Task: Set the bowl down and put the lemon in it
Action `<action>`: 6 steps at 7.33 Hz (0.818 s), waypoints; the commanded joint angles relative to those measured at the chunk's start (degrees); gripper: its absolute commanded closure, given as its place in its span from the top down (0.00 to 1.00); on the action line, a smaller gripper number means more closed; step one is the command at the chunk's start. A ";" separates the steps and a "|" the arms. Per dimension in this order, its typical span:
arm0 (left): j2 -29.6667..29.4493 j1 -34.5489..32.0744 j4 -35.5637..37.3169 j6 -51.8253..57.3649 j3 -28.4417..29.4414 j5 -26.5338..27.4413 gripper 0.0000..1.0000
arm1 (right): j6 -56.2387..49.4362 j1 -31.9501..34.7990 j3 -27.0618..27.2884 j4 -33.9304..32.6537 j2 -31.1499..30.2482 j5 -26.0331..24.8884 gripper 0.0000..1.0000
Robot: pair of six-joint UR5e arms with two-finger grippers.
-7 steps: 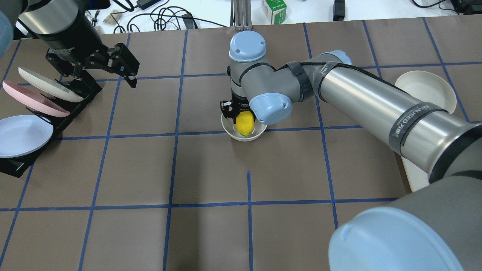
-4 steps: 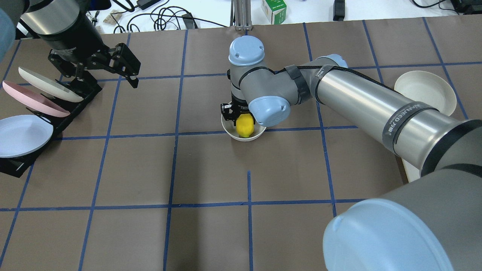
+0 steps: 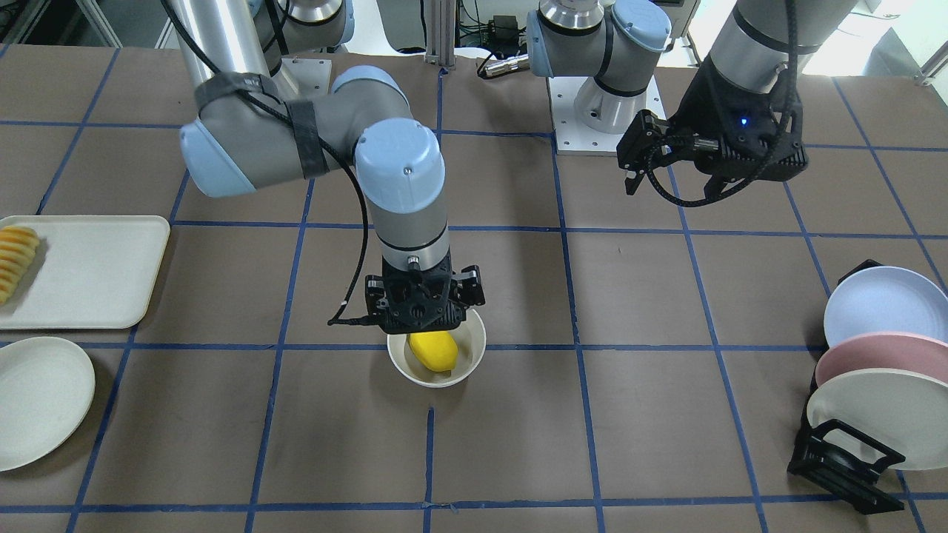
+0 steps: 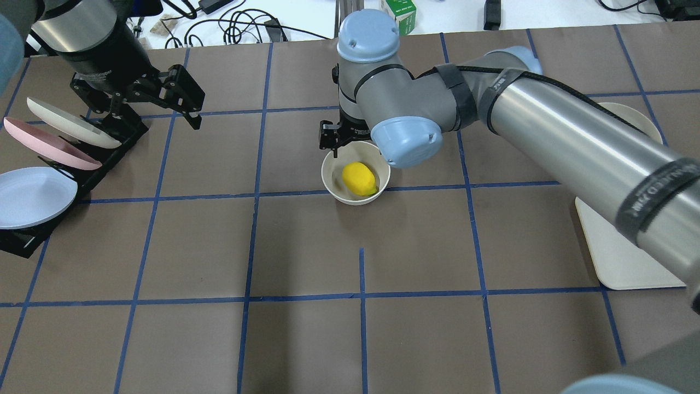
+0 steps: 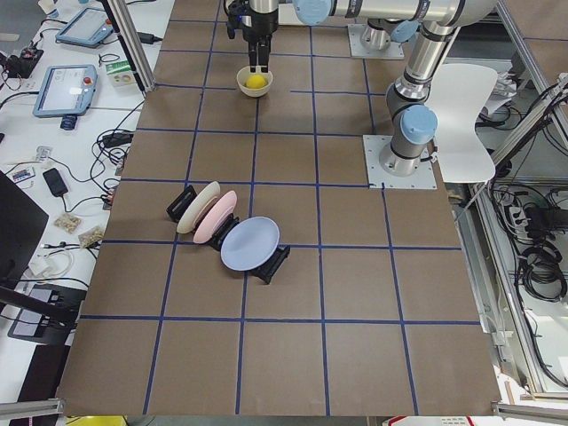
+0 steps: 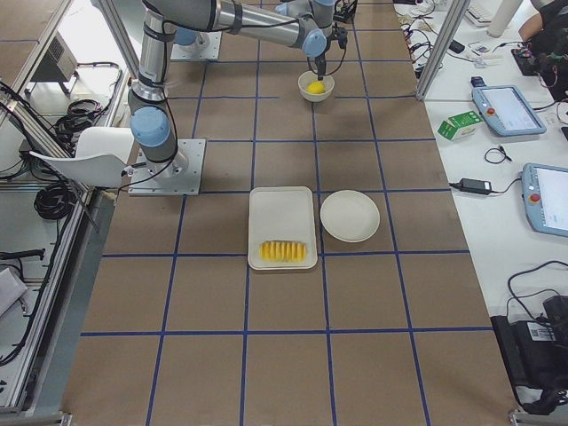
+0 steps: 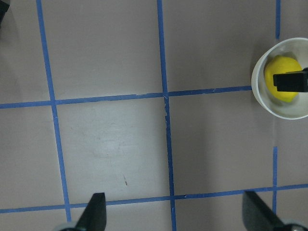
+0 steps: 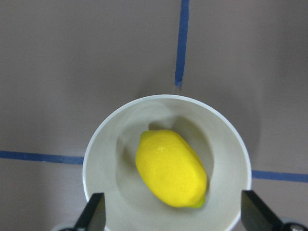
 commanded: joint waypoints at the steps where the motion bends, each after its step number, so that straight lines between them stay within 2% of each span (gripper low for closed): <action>1: -0.27 0.04 0.00 -0.20 0.19 0.23 1.00 | -0.15 -1.23 -0.07 8.54 -11.16 -7.24 1.00; 2: -0.27 0.04 0.00 -0.20 0.19 0.15 1.00 | 0.54 -1.85 0.02 13.27 -15.47 -7.03 1.00; 3: -0.18 0.04 0.00 -0.20 0.37 0.32 1.00 | 0.55 -2.98 0.11 15.32 -16.82 -7.03 1.00; 5: -0.18 0.04 0.00 -0.20 0.28 0.24 1.00 | -0.32 -8.32 -0.16 15.51 -17.27 -5.98 1.00; 6: -0.18 0.04 0.00 -0.20 0.28 0.24 1.00 | -4.77 -12.53 -0.94 16.47 -17.53 -5.10 1.00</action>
